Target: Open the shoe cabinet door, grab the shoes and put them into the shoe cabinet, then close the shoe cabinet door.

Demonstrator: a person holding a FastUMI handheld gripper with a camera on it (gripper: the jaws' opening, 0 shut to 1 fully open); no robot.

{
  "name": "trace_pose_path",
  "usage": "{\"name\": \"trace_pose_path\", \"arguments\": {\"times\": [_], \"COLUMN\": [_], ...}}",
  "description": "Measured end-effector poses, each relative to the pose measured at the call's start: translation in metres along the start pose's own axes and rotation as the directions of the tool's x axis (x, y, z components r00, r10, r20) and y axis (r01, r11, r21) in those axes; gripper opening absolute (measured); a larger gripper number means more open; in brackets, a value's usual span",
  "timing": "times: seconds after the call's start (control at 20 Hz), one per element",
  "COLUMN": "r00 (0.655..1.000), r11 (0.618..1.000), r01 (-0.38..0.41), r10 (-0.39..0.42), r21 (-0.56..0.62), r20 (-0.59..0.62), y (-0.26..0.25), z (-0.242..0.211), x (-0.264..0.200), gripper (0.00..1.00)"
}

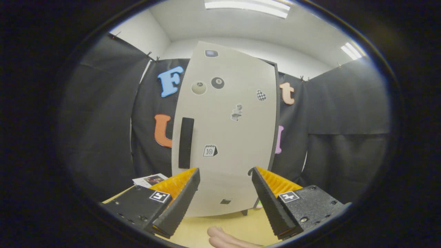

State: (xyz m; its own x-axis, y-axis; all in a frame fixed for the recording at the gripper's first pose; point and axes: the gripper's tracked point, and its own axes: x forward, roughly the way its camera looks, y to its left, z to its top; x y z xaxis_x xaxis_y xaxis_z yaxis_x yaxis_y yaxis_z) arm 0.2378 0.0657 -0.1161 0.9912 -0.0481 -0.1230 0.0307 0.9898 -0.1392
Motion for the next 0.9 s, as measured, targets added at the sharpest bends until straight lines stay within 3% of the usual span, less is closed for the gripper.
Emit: {"name": "trace_pose_path", "arguments": {"times": [0.15,0.4,0.7,0.9], "r00": [1.000,1.000,0.997,0.999], "r11": [0.999,0.997,0.995,0.994], "r01": [-0.022,0.006,0.060,0.024], "r10": [0.021,-0.006,-0.064,-0.028], "r21": [0.026,0.071,0.074,0.106], "r20": [0.022,-0.008,0.050,0.042], "y": [0.003,-0.005,-0.020,-0.013], "z": [-0.006,-0.025,-0.015,-0.016], "x": [-0.027,-0.060,-0.089,-0.105], "gripper": [0.99,0.99,0.99,0.99]}}
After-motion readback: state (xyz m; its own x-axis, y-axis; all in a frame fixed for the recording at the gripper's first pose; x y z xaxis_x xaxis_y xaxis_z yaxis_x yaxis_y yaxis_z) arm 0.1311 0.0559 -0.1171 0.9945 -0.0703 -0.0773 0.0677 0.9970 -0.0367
